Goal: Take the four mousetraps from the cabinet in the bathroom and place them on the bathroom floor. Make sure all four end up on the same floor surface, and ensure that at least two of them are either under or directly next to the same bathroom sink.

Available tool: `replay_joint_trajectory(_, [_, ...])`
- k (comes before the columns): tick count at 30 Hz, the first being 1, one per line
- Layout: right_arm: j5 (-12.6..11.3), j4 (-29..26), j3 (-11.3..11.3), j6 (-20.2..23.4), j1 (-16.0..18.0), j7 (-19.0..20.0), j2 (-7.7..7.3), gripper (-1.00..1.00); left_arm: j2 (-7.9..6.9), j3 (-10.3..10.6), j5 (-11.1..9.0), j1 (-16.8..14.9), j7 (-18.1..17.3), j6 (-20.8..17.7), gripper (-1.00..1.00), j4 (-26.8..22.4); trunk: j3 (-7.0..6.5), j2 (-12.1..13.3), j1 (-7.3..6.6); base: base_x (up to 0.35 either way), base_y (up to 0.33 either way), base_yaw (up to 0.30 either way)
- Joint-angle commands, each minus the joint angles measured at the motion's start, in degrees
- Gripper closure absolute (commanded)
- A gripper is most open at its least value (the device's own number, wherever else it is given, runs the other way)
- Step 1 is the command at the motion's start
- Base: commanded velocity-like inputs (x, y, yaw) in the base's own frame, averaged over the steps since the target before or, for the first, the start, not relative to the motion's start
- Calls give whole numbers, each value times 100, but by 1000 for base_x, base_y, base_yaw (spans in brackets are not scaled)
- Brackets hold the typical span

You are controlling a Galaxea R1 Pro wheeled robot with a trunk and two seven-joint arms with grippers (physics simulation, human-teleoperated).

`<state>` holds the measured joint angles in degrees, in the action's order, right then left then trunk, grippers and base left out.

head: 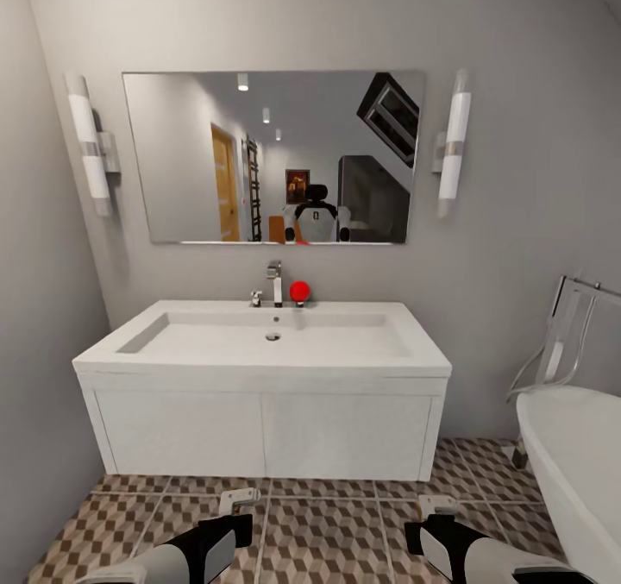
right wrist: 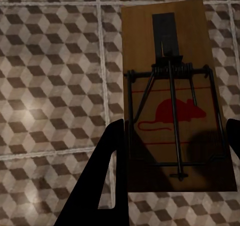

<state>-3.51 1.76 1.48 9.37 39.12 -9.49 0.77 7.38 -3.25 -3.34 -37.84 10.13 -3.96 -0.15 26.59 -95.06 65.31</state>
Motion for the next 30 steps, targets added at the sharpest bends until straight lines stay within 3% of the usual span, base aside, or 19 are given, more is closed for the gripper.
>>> replay_joint_trajectory(1, [-35, 8, 19, 5, 8, -20, 2, 100, 1, -27, -18, -4, 15, -17, 100, -2, 25, -45, 22, 0, 0, 0])
replay_joint_trajectory(30, [-31, 8, 27, -5, 8, -19, 6, 100, 0, -27, -18, -4, 24, -15, 100, -2, 545, -1208, 659, 0, 0, 0])
